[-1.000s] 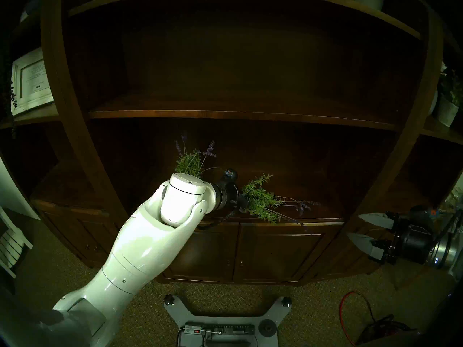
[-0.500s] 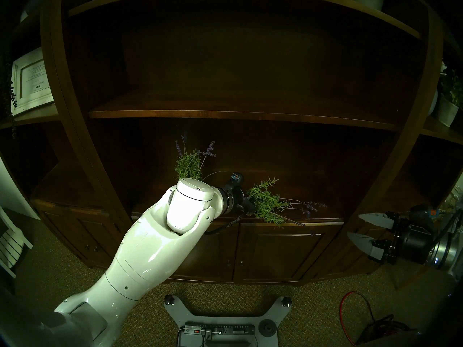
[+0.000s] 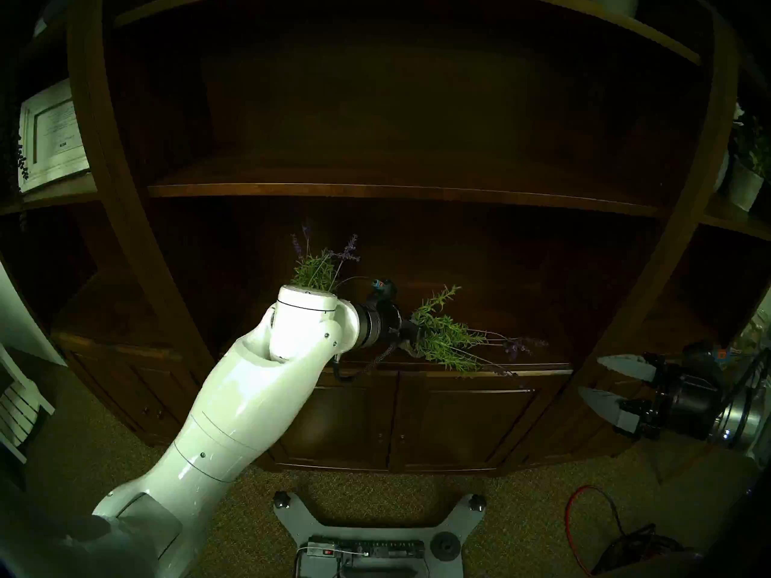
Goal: Place the fake decorative plant upright
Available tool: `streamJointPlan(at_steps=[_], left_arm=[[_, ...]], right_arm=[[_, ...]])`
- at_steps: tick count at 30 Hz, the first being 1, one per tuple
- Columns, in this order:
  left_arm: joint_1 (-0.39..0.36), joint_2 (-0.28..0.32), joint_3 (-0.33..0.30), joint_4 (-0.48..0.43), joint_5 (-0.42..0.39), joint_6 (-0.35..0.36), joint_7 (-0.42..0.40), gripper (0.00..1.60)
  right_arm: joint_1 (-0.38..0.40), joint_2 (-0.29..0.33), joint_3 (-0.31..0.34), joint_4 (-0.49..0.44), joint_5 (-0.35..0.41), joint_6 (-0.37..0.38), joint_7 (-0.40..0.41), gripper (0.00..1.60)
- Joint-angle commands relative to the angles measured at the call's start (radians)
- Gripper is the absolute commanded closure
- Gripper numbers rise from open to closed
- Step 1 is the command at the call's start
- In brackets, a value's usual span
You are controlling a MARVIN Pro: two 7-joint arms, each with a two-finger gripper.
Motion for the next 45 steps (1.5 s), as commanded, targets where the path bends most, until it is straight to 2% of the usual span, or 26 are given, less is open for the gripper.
streamJointPlan(at_steps=[1, 6, 9, 11, 16, 31, 45], left_arm=[[-0.036, 0.017, -0.011, 0.049, -0.112, 0.001, 0.016, 1.60], [-0.058, 0.037, -0.010, 0.074, -0.210, 0.001, 0.051, 1.60], [-0.069, 0.046, -0.007, 0.084, -0.242, 0.001, 0.065, 1.60], [-0.083, 0.062, 0.001, 0.087, -0.297, 0.001, 0.093, 1.60], [-0.094, 0.081, 0.018, 0.079, -0.357, 0.001, 0.144, 1.60], [-0.056, 0.137, 0.032, -0.009, -0.433, 0.001, 0.256, 1.60], [-0.037, 0.167, 0.039, -0.039, -0.458, 0.001, 0.304, 1.60]], right_arm=[[0.003, 0.000, 0.002, -0.002, -0.002, -0.005, 0.001, 0.00], [0.003, 0.000, 0.002, -0.002, -0.002, -0.005, 0.001, 0.00], [0.003, 0.000, 0.002, -0.002, -0.002, -0.005, 0.001, 0.00], [0.003, 0.000, 0.002, -0.002, -0.002, -0.005, 0.001, 0.00], [0.003, 0.000, 0.002, -0.003, -0.003, -0.005, 0.001, 0.00], [0.003, 0.000, 0.002, -0.002, -0.003, -0.005, 0.001, 0.00], [0.003, 0.000, 0.002, -0.003, -0.003, -0.005, 0.001, 0.00]])
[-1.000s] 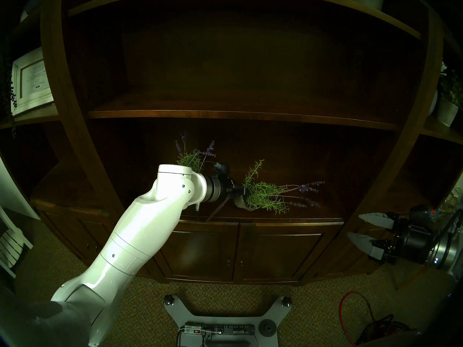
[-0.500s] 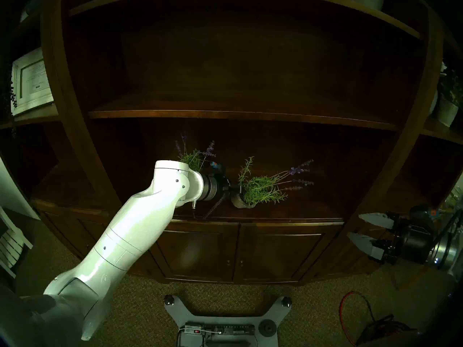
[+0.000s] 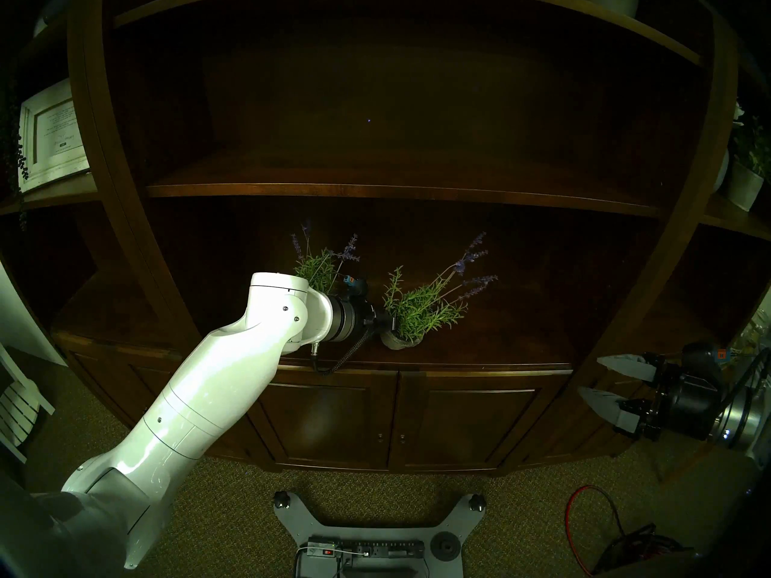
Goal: Place the fake decorative plant upright
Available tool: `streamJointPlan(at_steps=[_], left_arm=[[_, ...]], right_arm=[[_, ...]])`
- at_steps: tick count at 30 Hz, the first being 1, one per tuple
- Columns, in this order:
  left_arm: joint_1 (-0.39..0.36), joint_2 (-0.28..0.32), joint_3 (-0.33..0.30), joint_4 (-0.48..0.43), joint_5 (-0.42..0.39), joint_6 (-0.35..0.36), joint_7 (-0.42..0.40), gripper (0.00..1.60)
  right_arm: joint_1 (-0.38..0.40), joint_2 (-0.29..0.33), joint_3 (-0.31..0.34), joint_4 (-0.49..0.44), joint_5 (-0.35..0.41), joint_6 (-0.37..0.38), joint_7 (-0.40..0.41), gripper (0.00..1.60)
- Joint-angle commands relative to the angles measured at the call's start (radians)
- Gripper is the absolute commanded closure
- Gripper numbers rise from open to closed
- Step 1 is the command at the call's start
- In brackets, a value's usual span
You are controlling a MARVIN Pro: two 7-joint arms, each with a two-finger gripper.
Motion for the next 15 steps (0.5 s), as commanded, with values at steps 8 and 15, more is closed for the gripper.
streamJointPlan(at_steps=[8, 15], left_arm=[[0.022, 0.022, 0.030, -0.031, -0.007, 0.001, 0.023, 1.60], [0.027, 0.024, 0.051, -0.032, 0.002, 0.001, 0.047, 1.60]], right_arm=[[0.003, 0.000, 0.002, -0.002, -0.002, -0.005, 0.001, 0.00], [0.003, 0.000, 0.002, -0.002, -0.002, -0.005, 0.001, 0.00]])
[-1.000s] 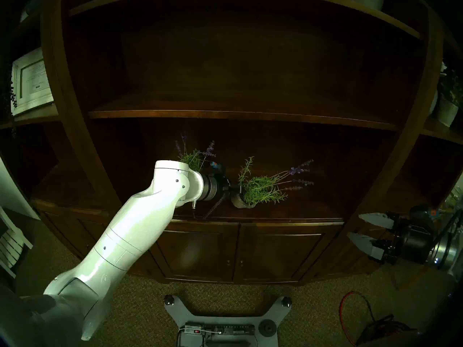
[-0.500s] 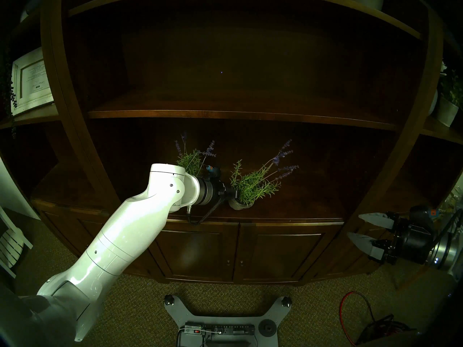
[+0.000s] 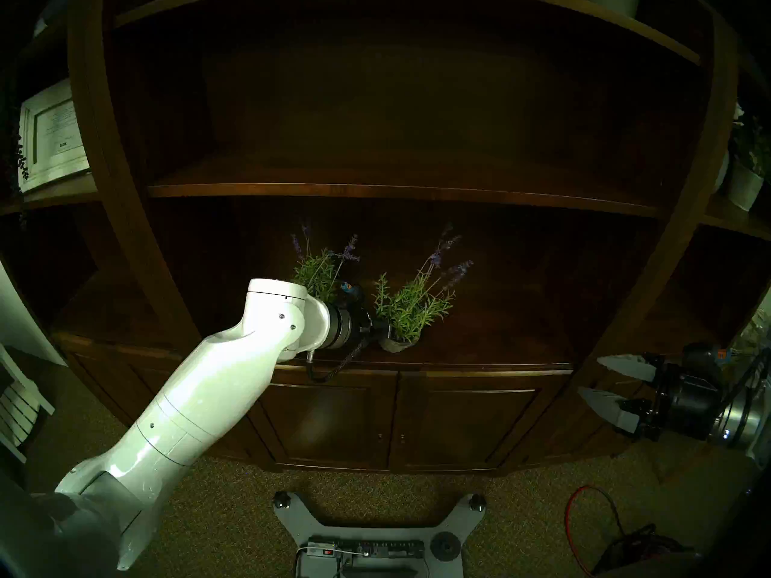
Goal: Place the fake decorative plant upright
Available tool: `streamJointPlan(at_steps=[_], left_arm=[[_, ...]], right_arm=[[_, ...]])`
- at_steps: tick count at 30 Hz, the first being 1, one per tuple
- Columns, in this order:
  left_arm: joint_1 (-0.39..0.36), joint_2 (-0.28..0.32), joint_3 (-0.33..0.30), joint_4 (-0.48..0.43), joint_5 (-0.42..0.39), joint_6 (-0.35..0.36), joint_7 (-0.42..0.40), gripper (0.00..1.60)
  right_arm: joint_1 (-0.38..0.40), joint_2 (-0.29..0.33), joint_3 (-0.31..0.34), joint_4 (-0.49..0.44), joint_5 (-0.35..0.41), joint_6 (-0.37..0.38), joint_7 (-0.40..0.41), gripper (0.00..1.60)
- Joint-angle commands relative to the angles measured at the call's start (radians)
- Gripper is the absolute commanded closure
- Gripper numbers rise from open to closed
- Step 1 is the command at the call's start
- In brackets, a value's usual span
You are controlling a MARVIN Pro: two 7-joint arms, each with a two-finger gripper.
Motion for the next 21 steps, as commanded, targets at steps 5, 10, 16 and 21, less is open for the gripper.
streamJointPlan(at_steps=[5, 10, 16, 21], left_arm=[[0.000, -0.021, 0.049, 0.005, 0.024, 0.002, 0.034, 1.60], [-0.016, -0.045, 0.071, 0.028, 0.047, -0.008, 0.050, 1.60], [-0.039, -0.072, 0.091, 0.057, 0.067, -0.019, 0.061, 1.60], [-0.081, -0.117, 0.123, 0.107, 0.097, -0.038, 0.079, 1.60]], right_arm=[[0.003, 0.000, 0.002, -0.002, -0.002, -0.005, 0.001, 0.00], [0.003, 0.000, 0.002, -0.002, -0.002, -0.005, 0.001, 0.00], [0.003, 0.000, 0.002, -0.002, -0.002, -0.005, 0.001, 0.00], [0.003, 0.000, 0.002, -0.002, -0.002, -0.005, 0.001, 0.00]])
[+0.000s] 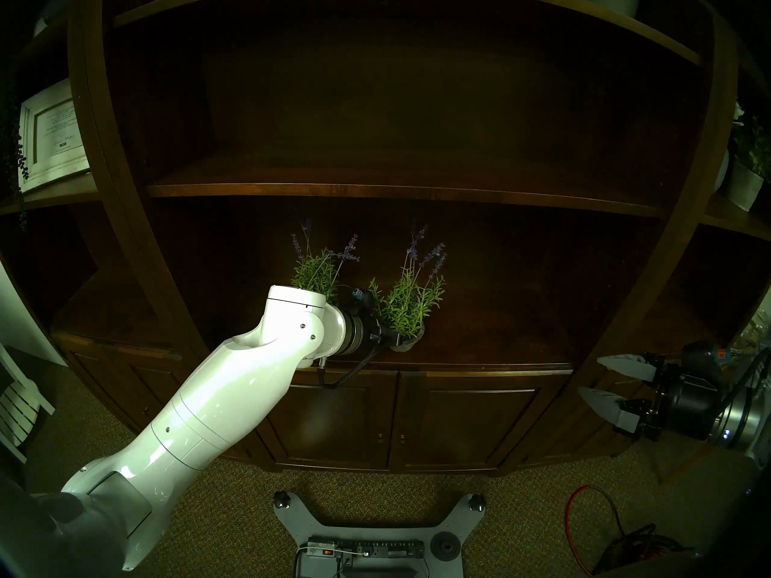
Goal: Place the fake decorative plant upright
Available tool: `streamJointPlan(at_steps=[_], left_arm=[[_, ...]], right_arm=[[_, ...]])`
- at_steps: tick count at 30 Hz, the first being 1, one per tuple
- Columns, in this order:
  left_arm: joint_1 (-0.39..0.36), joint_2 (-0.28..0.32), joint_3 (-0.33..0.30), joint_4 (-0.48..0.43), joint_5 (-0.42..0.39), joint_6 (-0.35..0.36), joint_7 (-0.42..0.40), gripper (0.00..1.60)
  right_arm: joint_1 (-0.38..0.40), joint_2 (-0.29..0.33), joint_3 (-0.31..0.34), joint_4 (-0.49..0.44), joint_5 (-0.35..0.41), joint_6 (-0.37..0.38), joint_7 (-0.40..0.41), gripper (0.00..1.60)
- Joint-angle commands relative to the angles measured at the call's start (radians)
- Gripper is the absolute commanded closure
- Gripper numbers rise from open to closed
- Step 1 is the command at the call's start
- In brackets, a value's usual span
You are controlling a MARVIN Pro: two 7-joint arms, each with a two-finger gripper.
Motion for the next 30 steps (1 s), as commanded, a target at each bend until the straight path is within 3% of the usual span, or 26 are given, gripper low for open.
streamJointPlan(at_steps=[1, 7, 19, 29, 30], left_arm=[[-0.042, -0.058, 0.044, 0.066, 0.032, -0.013, 0.018, 1.60], [-0.109, -0.126, 0.082, 0.155, 0.059, -0.041, 0.033, 1.60], [-0.179, -0.200, 0.100, 0.236, 0.060, -0.047, 0.042, 1.60], [-0.195, -0.212, 0.098, 0.260, 0.057, -0.053, 0.022, 1.60], [-0.193, -0.209, 0.098, 0.259, 0.058, -0.054, 0.020, 1.36]], right_arm=[[0.003, 0.000, 0.002, -0.002, -0.002, -0.005, 0.001, 0.00], [0.003, 0.000, 0.002, -0.002, -0.002, -0.004, 0.001, 0.00], [0.003, 0.000, 0.002, -0.002, -0.002, -0.004, 0.001, 0.00], [0.003, 0.000, 0.002, -0.002, -0.002, -0.005, 0.001, 0.00], [0.003, 0.000, 0.002, -0.002, -0.002, -0.005, 0.001, 0.00]])
